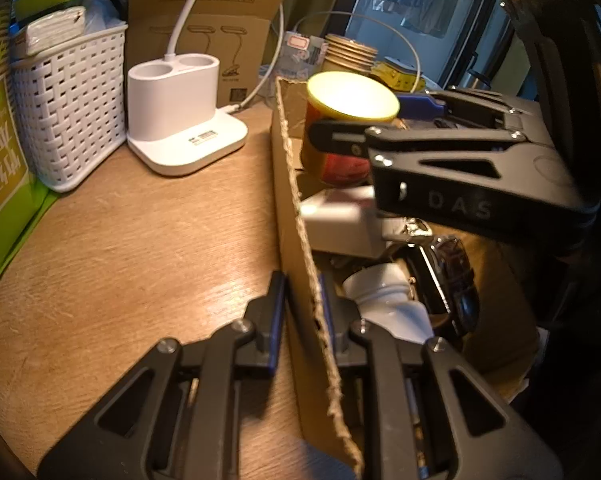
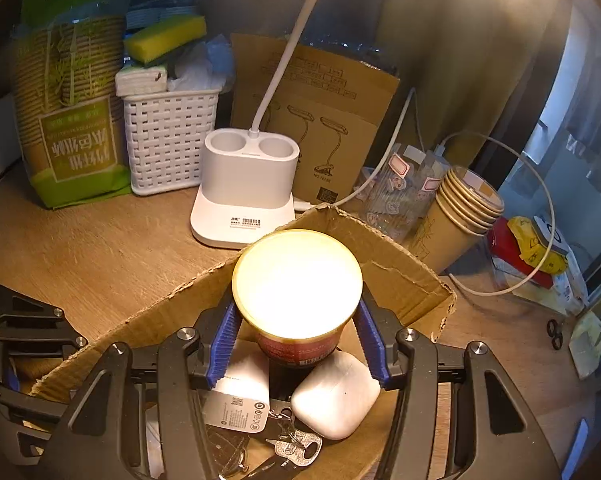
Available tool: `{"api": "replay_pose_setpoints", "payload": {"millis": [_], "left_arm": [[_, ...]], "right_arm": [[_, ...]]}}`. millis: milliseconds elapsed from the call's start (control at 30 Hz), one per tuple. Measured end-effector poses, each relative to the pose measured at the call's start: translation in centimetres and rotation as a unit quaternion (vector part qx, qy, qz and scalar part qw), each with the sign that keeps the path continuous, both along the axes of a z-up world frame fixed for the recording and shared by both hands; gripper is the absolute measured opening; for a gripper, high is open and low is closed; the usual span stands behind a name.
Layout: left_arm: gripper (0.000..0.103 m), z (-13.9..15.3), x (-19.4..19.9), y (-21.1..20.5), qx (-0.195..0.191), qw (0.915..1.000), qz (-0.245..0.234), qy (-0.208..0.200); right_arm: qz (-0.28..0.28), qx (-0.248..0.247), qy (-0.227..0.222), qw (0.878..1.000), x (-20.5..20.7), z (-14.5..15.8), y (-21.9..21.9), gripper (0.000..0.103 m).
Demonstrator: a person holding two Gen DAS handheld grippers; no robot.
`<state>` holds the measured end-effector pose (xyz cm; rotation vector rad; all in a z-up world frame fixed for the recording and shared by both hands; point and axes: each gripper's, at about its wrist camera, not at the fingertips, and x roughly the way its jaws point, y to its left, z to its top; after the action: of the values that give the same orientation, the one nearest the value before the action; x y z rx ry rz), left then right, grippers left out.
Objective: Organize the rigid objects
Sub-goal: 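Lower the red can into the box and open the right gripper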
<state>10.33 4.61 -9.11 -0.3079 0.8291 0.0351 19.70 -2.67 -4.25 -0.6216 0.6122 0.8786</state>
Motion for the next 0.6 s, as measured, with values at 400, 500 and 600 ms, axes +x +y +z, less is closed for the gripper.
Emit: {"api": "replay_pose_setpoints", "payload": {"millis": [400,500,600], "left_arm": [[0.018,0.07,-0.01,-0.04,0.0,1.0,0.0,0.0],[0.018,0.06,-0.01,-0.04,0.0,1.0,0.0,0.0],[0.018,0.08,0.01,-0.04,0.0,1.0,0.0,0.0]], "right_arm": [[0.003,0.001,-0.009,1.0,-0.42,0.23,-0.04,0.058],[0.006,-0.003,-0.012,1.0,-0.65,0.25,0.05,0.06],[0.01,-0.001,-0.011,1.0,-0.8,0.4,0.02,0.064]]}}
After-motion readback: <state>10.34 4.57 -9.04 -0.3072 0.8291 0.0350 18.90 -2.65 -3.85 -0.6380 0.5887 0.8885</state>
